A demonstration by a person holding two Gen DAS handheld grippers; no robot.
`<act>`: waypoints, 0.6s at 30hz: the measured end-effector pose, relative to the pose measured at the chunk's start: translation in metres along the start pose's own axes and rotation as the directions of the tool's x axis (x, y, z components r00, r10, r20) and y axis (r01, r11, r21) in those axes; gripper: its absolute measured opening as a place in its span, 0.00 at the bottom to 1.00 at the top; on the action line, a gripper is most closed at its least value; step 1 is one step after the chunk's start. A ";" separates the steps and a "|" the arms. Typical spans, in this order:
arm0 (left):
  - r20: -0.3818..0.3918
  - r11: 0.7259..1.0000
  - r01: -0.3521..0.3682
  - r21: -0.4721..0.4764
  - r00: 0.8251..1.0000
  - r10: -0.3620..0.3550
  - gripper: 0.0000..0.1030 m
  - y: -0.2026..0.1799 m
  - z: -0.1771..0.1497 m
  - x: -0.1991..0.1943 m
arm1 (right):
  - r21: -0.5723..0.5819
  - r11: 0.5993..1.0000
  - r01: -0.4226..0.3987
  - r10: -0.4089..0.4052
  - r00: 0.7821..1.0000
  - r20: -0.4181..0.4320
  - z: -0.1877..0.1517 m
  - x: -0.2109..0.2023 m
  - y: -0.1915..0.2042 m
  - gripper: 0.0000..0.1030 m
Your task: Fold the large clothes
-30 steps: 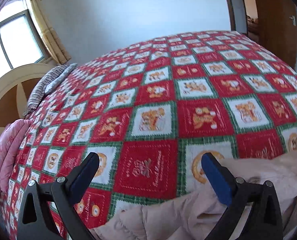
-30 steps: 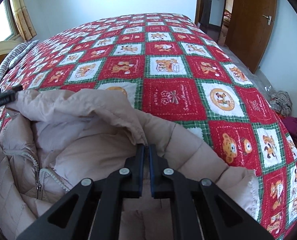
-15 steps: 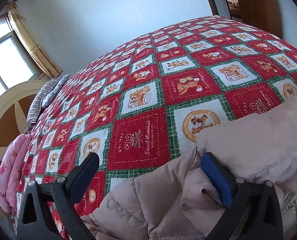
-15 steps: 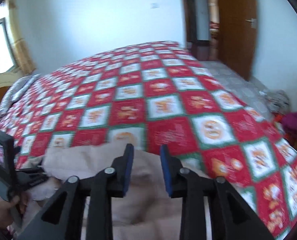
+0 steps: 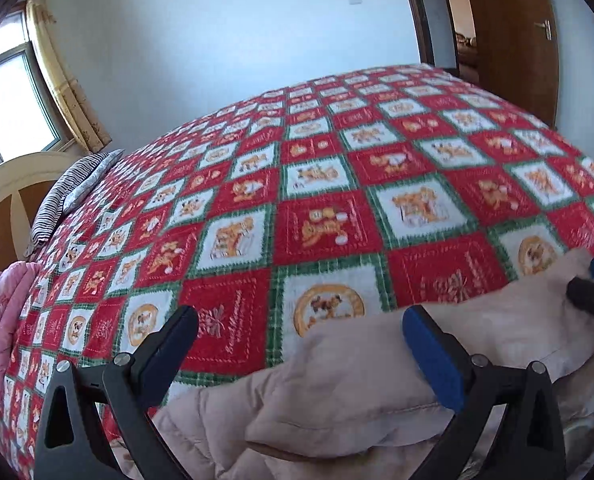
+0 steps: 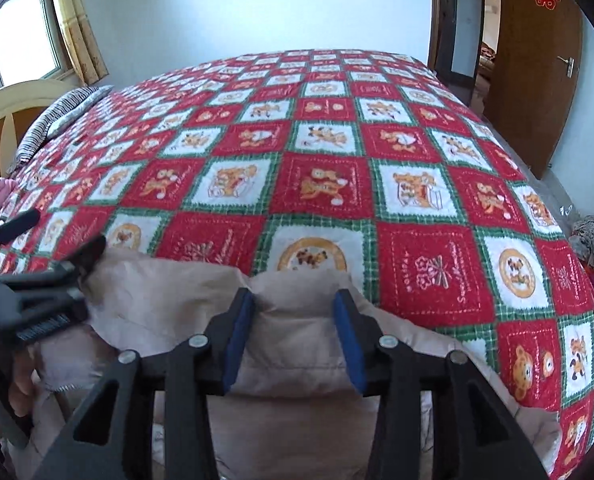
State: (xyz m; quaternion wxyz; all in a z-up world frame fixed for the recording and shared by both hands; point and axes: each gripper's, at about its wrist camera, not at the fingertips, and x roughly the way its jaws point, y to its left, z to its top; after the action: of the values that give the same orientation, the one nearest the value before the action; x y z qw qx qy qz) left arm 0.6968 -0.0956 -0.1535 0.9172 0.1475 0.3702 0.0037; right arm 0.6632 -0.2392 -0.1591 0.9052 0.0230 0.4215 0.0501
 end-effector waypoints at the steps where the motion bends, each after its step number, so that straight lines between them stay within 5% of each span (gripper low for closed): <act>1: -0.008 1.000 -0.004 0.010 1.000 0.004 0.99 -0.003 -0.007 0.004 | -0.002 1.000 -0.006 0.006 1.000 -0.003 -0.003 0.001 -0.001 0.44; 11: -0.050 0.999 0.029 0.019 0.998 -0.028 0.99 -0.011 -0.022 0.020 | 0.009 1.000 -0.022 0.022 1.000 -0.005 -0.021 0.013 -0.004 0.44; 18: -0.080 0.998 0.068 -0.010 0.994 -0.069 0.99 -0.009 -0.024 0.028 | -0.052 0.998 0.044 -0.045 0.999 -0.015 -0.027 0.020 0.007 0.44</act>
State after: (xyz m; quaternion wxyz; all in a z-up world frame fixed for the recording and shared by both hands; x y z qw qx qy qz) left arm 0.6993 -0.0942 -0.1912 0.9017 0.1314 0.4114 -0.0205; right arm 0.6545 -0.2300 -0.1911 0.9028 -0.0101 0.4280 0.0411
